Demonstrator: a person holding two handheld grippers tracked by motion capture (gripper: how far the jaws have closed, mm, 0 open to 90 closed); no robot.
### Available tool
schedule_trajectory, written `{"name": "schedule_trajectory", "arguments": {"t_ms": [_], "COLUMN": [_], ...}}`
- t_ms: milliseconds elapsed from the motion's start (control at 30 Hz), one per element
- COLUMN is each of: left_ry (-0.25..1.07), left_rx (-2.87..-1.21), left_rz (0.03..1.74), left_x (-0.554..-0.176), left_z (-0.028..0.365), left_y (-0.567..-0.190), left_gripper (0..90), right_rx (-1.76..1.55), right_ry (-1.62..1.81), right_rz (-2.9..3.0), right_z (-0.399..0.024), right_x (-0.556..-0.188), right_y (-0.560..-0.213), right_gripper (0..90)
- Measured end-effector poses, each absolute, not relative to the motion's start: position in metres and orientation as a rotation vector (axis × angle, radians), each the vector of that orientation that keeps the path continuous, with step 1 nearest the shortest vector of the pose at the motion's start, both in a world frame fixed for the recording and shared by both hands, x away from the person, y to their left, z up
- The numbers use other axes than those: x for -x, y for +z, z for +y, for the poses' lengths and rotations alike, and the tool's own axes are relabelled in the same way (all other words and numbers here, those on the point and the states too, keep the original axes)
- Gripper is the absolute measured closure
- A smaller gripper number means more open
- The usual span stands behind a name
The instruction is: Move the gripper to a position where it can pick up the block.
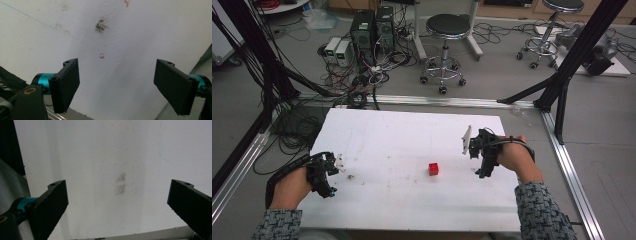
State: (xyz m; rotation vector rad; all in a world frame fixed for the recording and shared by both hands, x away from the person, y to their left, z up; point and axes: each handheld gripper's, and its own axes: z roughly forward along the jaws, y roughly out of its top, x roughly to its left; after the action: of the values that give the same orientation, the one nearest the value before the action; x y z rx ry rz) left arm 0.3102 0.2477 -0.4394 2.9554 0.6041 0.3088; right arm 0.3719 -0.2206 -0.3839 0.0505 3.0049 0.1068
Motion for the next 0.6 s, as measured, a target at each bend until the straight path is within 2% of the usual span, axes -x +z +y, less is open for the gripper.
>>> {"name": "schedule_trajectory", "arguments": {"t_ms": [600], "left_ry": [0.293], "left_rx": [-2.942], "left_rz": [0.62], "left_x": [-0.311], "left_z": [0.251], "left_y": [-0.44], "left_gripper": [21.3], "right_rx": [0.132], "right_ry": [0.156], "right_rz": [3.032], "right_z": [-0.159], "right_x": [-0.393], "right_y": [-0.411], "right_gripper": [2.5]}}
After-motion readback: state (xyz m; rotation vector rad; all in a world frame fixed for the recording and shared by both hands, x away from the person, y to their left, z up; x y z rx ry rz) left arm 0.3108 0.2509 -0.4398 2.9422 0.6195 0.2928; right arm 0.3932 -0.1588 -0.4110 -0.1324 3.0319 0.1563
